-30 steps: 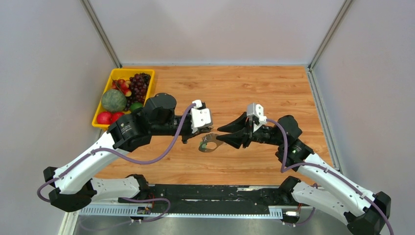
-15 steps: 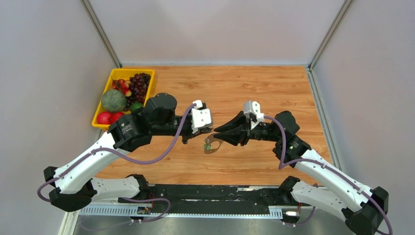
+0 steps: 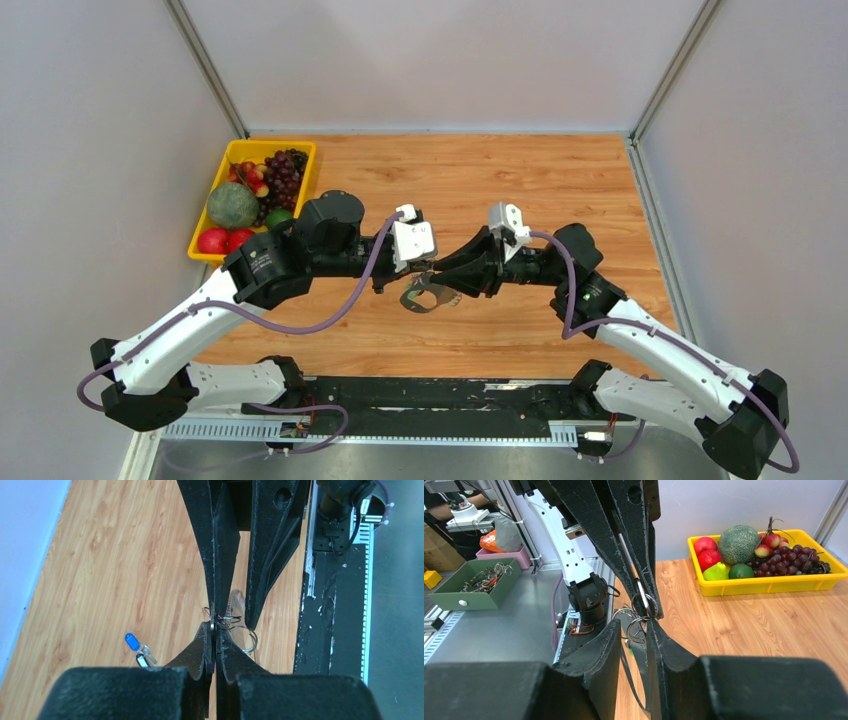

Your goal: Remove the keys from the keyring

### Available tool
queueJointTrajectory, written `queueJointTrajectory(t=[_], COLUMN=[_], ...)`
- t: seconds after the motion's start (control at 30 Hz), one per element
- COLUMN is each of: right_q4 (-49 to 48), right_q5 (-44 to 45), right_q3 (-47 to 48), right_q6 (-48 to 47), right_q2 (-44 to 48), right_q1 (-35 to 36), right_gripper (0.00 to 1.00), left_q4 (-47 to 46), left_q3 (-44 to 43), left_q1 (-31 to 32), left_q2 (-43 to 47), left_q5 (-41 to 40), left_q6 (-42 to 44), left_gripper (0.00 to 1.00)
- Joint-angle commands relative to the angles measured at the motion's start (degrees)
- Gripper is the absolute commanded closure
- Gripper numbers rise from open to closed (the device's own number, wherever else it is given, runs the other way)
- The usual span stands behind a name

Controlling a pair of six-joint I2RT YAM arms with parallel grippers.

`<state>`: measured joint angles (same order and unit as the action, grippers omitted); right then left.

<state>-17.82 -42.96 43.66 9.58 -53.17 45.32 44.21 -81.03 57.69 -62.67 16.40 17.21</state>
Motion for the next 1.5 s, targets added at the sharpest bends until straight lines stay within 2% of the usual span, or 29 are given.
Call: queueJointTrajectory(t=[0.0, 0.2, 0.47, 0.87, 0.97, 1.1, 1.33, 1.47], right_q4=[-2.89, -0.42, 0.05, -5.93, -4.24, -2.69, -1.49, -0.70], right_q5=[-0.54, 2.97, 4.16, 2.53, 1.90, 1.65, 2.59, 6.09], right_q3=[2.22, 2.27, -0.08, -4.97, -4.52, -4.48, -4.47, -4.67], right_q6=[1.25, -0.28, -2.32, -5.25, -5.49, -6.25, -8.30, -10.98], right_q2=[-0.36, 0.26, 4.66, 9.30, 9.31, 9.80, 10.58, 10.92], right_q1=[1.16, 1.15, 1.13, 1.15, 1.11, 1.11, 1.16, 1.45], right_gripper=[0.74, 1.00, 1.00, 1.00, 0.91, 1.00, 1.00, 1.00], left_q4=[-2.89, -2.55, -0.75, -2.65, -2.85, -2.20, -1.21, 0.50], left_q3=[-1.00, -1.23, -1.43, 0.13, -0.39, -1.12, -2.35, -4.04], left_q1=[0.65, 0.76, 0.76, 0.83, 0.82, 0.78, 0.78, 0.79], left_q2=[-0.11, -0.16, -0.24, -0.72, -0.38, -0.24, -1.50, -3.14], left_q5=[-0.61, -1.31, -4.84, -1.42, -1.98, -2.78, -2.70, -4.09], left_q6=[0.26, 0.38, -0.99, -5.80, -5.72, -4.87, -6.80, -9.97], left_gripper=[1.00, 1.00, 1.00, 1.00, 1.00, 1.00, 1.00, 1.00])
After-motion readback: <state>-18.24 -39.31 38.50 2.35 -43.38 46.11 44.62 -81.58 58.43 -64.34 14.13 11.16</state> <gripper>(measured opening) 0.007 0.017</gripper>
